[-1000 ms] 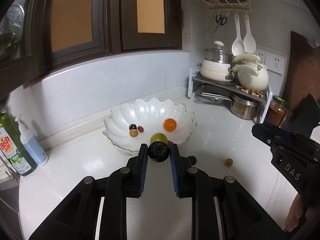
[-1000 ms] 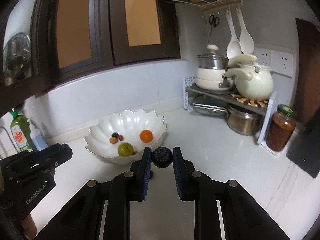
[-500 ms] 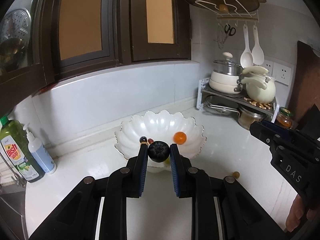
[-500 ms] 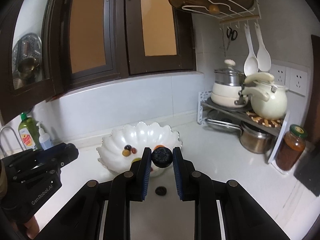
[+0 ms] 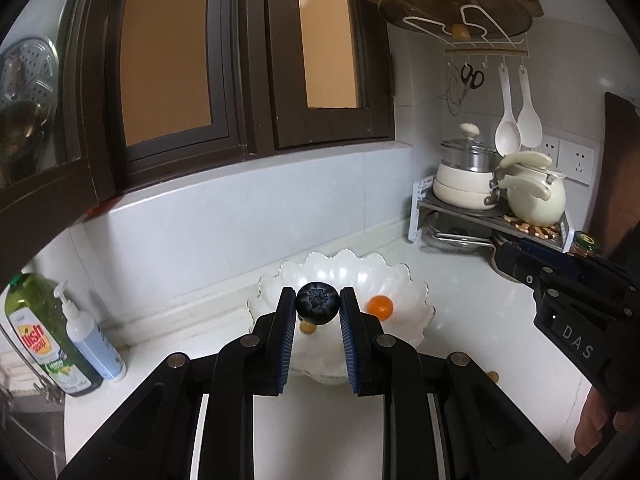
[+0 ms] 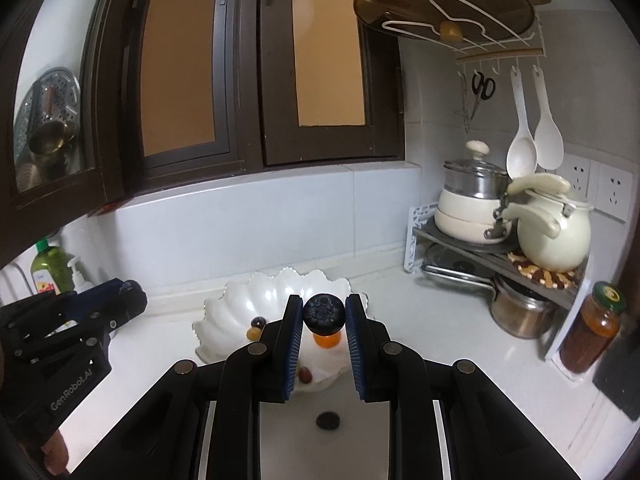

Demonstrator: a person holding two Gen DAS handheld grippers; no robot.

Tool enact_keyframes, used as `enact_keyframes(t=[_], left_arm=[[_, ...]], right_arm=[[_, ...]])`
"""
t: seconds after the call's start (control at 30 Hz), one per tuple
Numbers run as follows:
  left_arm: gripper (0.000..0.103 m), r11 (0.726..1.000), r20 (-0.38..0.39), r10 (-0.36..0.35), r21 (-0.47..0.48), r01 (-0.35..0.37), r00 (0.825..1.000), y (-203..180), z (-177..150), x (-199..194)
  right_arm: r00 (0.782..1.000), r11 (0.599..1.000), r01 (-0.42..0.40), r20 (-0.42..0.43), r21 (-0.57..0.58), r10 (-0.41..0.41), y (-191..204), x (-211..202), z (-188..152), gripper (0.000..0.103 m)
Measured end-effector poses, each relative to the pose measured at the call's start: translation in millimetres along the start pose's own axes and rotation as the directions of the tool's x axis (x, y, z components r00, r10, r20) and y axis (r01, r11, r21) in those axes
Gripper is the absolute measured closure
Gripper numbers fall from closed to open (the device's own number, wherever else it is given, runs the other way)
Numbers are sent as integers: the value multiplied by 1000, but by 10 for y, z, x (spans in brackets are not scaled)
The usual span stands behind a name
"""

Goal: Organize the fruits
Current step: 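Carry both dark plums in both grippers up over the white bowl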

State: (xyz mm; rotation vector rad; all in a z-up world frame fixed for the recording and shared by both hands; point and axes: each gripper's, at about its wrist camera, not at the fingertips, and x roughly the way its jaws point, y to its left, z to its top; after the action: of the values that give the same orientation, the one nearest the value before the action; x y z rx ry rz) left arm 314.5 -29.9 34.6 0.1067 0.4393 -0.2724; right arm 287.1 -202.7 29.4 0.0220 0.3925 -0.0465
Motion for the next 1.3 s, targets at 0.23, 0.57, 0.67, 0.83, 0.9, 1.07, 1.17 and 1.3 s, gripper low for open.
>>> enact_keyframes(t=[0.23,0.57,0.67,0.83,0.9,1.07,1.17,1.3], left_arm=[[80,1000,-11,-3,-9,3,1000,75,157,234],[80,1000,-74,-4,-21,3,997,196,273,654],[80,1000,-83,11,-4,-12,997,203,313,788],[80,1000,-110,21,17,-19,994,208,347,1013],[80,1000,-131,16,18,-14,991,213,365,1135],[80,1000,-192,-24,-11,23,981,261,405,1410],[80,999,-234,-41,-16,38,971,277,420,1587],[80,998,-288,-58,-15,56,956,293,428,1848]], right_arm=[[1000,1000,-14,-17,-14,13,34,252,125,80],[998,999,-16,-63,-38,14,79,736,250,80],[996,999,-20,-87,-49,16,96,895,283,80],[992,998,-28,-128,-61,20,108,1165,327,80],[988,997,-33,-152,-66,22,117,1287,345,80],[978,996,-44,-209,-82,26,133,1575,365,80],[967,995,-56,-251,-78,35,124,1758,368,80],[951,995,-70,-307,-74,44,125,1978,360,80]])
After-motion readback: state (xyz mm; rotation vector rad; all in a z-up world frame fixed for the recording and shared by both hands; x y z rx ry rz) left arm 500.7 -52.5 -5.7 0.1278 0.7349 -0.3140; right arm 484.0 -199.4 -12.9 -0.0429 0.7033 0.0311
